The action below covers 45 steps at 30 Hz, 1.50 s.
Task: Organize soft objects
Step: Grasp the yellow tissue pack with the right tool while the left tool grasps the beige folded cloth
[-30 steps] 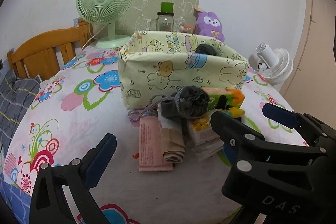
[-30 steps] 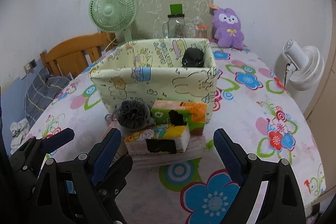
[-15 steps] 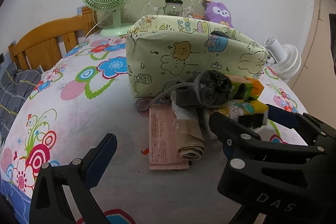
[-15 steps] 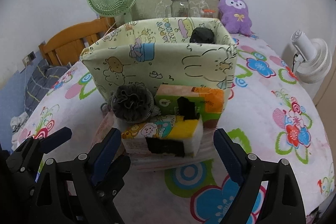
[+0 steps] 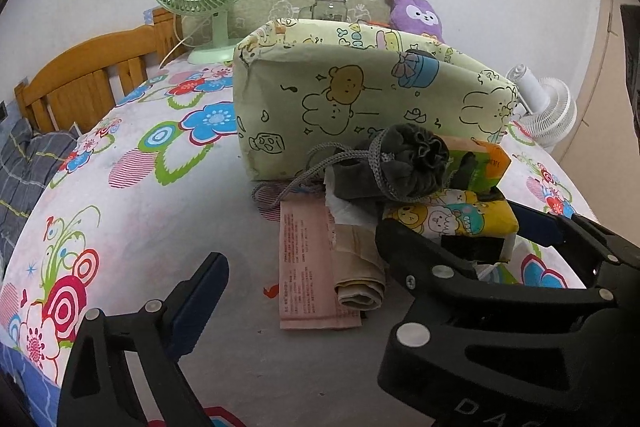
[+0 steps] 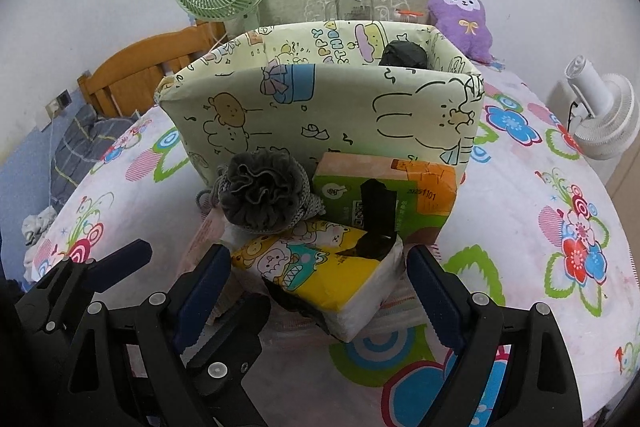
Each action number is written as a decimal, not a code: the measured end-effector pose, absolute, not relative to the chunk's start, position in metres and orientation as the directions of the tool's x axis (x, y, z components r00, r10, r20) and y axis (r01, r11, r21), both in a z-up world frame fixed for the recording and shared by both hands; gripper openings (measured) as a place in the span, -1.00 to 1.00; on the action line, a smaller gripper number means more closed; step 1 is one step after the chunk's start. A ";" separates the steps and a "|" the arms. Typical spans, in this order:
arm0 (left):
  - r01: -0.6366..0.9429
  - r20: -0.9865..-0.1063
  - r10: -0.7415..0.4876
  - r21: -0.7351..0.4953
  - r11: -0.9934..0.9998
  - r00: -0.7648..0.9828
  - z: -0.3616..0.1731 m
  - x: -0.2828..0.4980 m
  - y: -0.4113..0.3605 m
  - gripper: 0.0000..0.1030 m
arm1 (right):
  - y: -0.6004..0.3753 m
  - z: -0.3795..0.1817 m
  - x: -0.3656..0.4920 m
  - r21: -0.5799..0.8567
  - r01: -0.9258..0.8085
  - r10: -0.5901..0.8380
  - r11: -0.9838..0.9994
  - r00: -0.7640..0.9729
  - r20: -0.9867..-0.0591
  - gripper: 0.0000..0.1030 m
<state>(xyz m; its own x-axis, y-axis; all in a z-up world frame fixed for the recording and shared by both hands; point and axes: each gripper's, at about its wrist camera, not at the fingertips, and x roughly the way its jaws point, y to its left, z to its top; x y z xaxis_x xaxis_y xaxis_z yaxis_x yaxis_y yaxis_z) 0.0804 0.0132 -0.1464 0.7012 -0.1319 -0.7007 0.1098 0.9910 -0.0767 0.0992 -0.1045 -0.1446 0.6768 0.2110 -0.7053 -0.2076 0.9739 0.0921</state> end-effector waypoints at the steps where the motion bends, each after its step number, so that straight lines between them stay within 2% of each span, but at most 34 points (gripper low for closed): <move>1: 0.111 -0.700 -0.131 -0.075 0.991 0.702 -0.146 0.080 0.013 0.88 | -0.105 -0.145 0.099 0.097 -0.208 0.215 0.973 0.677 -0.704 0.77; 10: 0.109 -0.699 -0.117 -0.056 0.992 0.706 -0.145 0.078 0.007 0.84 | -0.113 -0.144 0.094 0.134 -0.215 0.247 0.967 0.680 -0.690 0.50; 11: 0.109 -0.699 -0.117 -0.057 0.992 0.705 -0.144 0.078 0.007 0.84 | -0.114 -0.143 0.094 0.136 -0.214 0.247 0.967 0.681 -0.690 0.42; 17: 0.115 -0.694 -0.118 -0.052 0.992 0.710 -0.142 0.075 0.003 0.81 | -0.118 -0.141 0.089 0.148 -0.208 0.253 0.967 0.687 -0.681 0.35; 23: 0.120 -0.695 -0.117 -0.044 0.992 0.709 -0.139 0.074 0.000 0.56 | -0.127 -0.138 0.083 0.153 -0.180 0.236 0.972 0.701 -0.673 0.30; 35: 0.135 -0.711 -0.100 -0.007 0.991 0.696 -0.143 0.080 -0.013 -0.42 | -0.135 -0.137 0.080 0.153 -0.158 0.220 0.975 0.705 -0.674 0.25; 40: 0.133 -0.713 -0.105 -0.016 0.991 0.693 -0.142 0.082 -0.011 -0.56 | -0.136 -0.139 0.082 0.162 -0.161 0.228 0.974 0.696 -0.681 0.30; 45: 0.141 -0.710 -0.099 0.000 0.990 0.697 -0.143 0.081 -0.012 -0.56 | -0.134 -0.143 0.086 0.153 -0.162 0.223 0.975 0.693 -0.685 0.59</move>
<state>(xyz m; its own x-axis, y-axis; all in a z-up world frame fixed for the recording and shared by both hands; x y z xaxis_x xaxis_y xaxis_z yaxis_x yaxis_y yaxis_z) 0.0815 -0.0123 -0.1432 0.6966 -0.0994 -0.7105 0.1411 0.9900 -0.0001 0.0862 -0.1339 -0.1432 0.6932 0.2226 -0.6855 -0.1617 0.9749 0.1531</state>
